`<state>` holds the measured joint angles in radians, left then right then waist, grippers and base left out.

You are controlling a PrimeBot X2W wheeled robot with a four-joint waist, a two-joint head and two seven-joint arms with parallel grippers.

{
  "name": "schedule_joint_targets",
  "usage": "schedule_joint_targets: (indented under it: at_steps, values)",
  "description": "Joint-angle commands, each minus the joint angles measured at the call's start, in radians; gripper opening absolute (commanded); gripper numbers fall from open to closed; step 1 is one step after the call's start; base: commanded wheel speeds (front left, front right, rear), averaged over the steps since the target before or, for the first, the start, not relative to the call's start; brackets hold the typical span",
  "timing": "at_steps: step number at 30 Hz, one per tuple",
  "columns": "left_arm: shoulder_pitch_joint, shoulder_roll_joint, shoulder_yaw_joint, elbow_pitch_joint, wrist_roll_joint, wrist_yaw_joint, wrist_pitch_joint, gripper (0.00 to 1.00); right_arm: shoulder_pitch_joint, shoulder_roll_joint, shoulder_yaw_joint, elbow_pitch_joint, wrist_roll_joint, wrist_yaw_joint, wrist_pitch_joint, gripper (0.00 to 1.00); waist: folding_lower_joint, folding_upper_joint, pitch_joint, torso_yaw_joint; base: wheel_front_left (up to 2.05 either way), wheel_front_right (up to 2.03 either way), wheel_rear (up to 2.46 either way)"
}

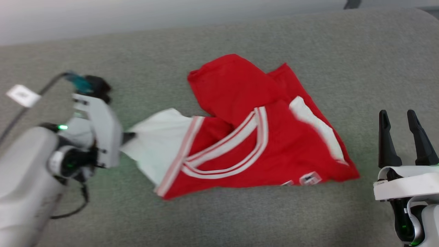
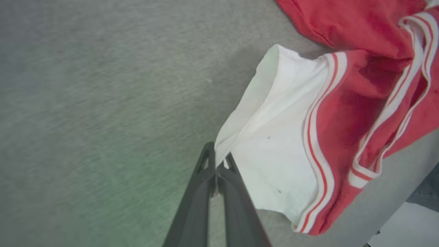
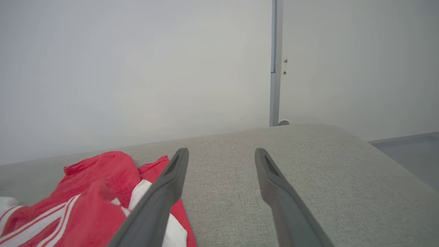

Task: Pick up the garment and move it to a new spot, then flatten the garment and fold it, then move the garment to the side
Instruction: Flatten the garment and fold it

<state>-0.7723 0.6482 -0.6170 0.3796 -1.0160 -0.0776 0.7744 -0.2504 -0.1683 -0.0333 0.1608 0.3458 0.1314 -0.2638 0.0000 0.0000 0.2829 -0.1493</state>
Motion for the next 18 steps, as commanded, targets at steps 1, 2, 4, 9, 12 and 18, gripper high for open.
schedule_joint_targets:
  at_steps: [1,2,4,9,12,18]
  values:
    - [0.015,0.023,0.008,-0.008,0.017,0.017,-0.009,0.0,0.013,-0.005,0.001,0.002,-0.004,-0.001,-0.001,1.0,0.0,0.0,-0.02,0.028,0.0,0.0,0.0]
    - [0.02,0.035,0.015,-0.013,0.021,0.03,-0.017,0.0,0.013,-0.006,0.003,0.002,-0.004,-0.001,-0.001,1.0,0.0,0.0,-0.022,0.033,0.0,0.0,0.0]
    - [0.029,0.062,0.026,-0.02,0.038,0.061,-0.031,0.0,0.013,-0.008,0.01,0.003,-0.003,-0.001,-0.001,1.0,0.0,0.0,-0.024,0.039,0.0,0.0,0.0]
    - [0.056,0.098,0.022,-0.024,0.083,0.114,-0.052,0.0,0.015,-0.015,0.019,0.006,0.0,-0.001,-0.001,1.0,0.0,0.0,-0.028,0.045,0.0,0.0,0.0]
    - [0.075,0.097,0.025,-0.015,0.082,0.13,-0.071,0.0,0.016,-0.022,0.023,0.008,0.002,-0.001,-0.001,1.0,0.0,0.0,-0.03,0.046,0.0,0.0,0.0]
    - [0.118,0.072,0.046,0.015,0.065,0.132,-0.149,1.0,0.017,-0.049,0.053,0.024,0.007,-0.001,-0.001,1.0,0.0,0.0,-0.047,0.05,0.0,0.0,0.0]
